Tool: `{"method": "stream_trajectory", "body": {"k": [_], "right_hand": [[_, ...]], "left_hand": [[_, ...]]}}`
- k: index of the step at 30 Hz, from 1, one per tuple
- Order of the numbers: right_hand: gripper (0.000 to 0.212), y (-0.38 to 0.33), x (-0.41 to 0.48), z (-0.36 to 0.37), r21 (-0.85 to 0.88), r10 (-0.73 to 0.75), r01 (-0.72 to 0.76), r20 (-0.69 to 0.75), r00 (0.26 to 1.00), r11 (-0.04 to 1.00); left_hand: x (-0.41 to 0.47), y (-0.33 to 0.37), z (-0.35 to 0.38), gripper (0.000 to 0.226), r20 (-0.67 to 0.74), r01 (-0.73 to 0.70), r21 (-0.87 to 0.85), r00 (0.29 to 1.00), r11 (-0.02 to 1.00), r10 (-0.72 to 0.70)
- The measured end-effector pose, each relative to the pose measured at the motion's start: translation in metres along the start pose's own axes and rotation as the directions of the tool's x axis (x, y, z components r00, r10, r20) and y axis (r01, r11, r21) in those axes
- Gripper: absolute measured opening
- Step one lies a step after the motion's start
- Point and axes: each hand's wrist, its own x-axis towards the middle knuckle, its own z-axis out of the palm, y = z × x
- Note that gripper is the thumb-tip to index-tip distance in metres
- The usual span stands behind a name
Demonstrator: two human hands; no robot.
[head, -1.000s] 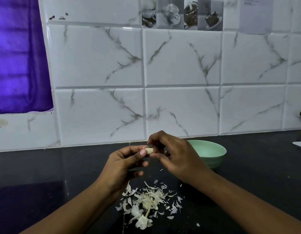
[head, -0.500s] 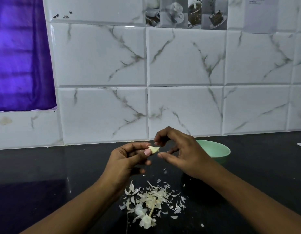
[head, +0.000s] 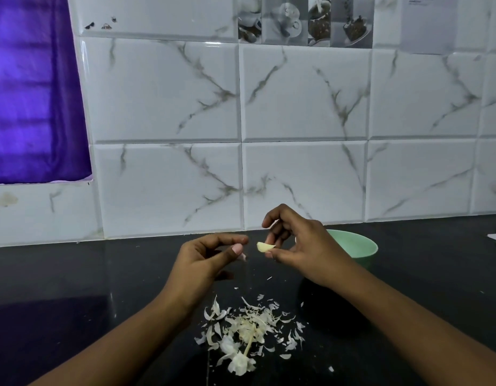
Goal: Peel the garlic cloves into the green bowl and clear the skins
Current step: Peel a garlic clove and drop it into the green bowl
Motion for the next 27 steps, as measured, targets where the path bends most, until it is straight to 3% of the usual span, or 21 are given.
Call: {"method": "stream_trajectory", "body": {"k": [4,6,9,10,12,17,22,27], "right_hand": [[0.037,0.003,0.001,-0.003,-0.023,0.055,-0.056,-0.013,0.998,0.998],[0.037,0.003,0.0,-0.004,0.032,0.078,-0.078,-0.001,0.997,0.996],[0.035,0.002,0.001,-0.004,0.205,0.134,-0.141,0.05,0.99,0.968],[0.033,0.002,0.001,-0.003,0.281,0.157,-0.169,0.067,0.985,0.945],[0.029,0.003,0.002,-0.001,0.423,0.202,-0.224,0.099,0.974,0.878],[0.02,0.001,0.003,-0.001,0.585,0.249,-0.272,0.122,0.961,0.764],[0.012,-0.003,0.001,0.002,0.568,0.238,-0.286,0.159,0.958,0.772],[0.01,-0.006,-0.001,0.005,0.537,0.224,-0.283,0.174,0.959,0.794]], "left_hand": [[0.0,0.001,-0.003,0.012,0.107,-0.139,0.284,0.988,0.949,0.113],[-0.001,0.003,-0.003,0.007,0.099,-0.186,0.344,0.982,0.92,0.161],[0.0,0.001,-0.005,0.031,0.024,-0.182,0.348,0.982,0.92,0.185],[0.001,0.0,-0.007,0.035,0.01,-0.174,0.341,0.983,0.924,0.182],[0.003,-0.002,-0.007,0.02,0.013,-0.145,0.267,0.989,0.953,0.147],[0.001,-0.005,-0.005,0.062,0.139,-0.192,0.265,0.977,0.945,0.159],[0.0,-0.001,0.001,0.03,0.083,-0.075,0.093,0.994,0.993,0.067],[0.0,-0.002,0.002,0.02,0.046,-0.02,0.003,0.999,1.0,0.02]]}}
